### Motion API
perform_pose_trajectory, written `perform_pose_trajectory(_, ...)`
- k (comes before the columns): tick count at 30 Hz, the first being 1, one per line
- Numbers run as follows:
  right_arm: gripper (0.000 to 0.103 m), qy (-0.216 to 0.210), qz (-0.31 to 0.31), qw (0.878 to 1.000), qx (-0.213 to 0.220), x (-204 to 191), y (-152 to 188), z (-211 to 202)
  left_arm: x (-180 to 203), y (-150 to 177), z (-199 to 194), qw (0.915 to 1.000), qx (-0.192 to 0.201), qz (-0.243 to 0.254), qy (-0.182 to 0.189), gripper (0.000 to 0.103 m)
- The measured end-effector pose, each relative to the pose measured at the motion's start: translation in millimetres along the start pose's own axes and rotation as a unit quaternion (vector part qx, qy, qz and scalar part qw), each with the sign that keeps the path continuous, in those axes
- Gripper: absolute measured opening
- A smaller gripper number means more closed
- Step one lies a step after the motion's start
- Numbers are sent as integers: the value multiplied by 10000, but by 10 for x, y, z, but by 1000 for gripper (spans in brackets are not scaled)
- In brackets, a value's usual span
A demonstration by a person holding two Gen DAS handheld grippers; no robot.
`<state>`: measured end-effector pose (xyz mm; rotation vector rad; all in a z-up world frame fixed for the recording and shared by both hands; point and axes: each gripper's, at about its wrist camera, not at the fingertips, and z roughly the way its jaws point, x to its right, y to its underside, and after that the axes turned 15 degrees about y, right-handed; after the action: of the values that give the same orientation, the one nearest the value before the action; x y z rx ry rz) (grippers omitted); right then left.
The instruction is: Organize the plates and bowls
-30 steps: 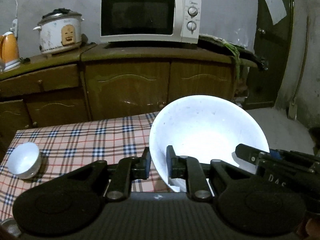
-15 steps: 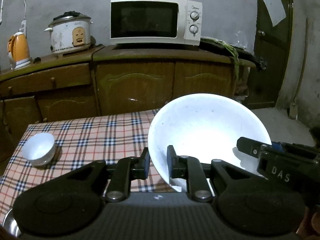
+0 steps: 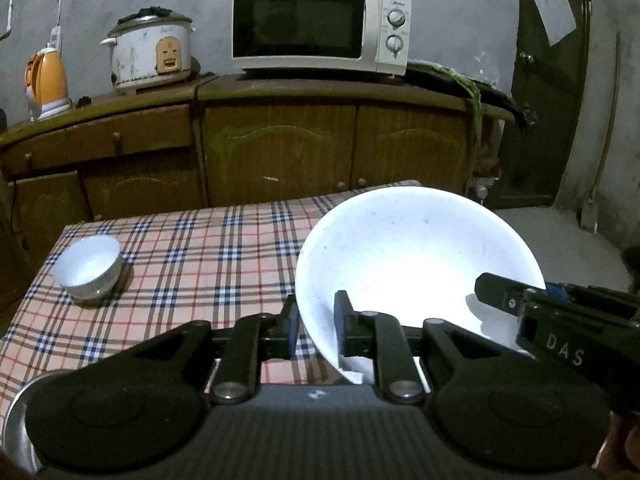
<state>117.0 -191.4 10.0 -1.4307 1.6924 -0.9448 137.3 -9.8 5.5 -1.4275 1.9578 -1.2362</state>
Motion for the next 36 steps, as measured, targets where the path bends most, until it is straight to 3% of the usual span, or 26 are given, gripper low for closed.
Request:
perform_pose_trajectory(20, 24, 218, -21, 9946, -1010, 86, 944, 286, -107, 779, 354, 9954, -943, -112, 85, 19)
perform_pose_trajectory(36, 24, 242, 7, 9917, -1265, 129, 1096, 400, -12, 886, 402, 9944, -1017, 258, -130, 21)
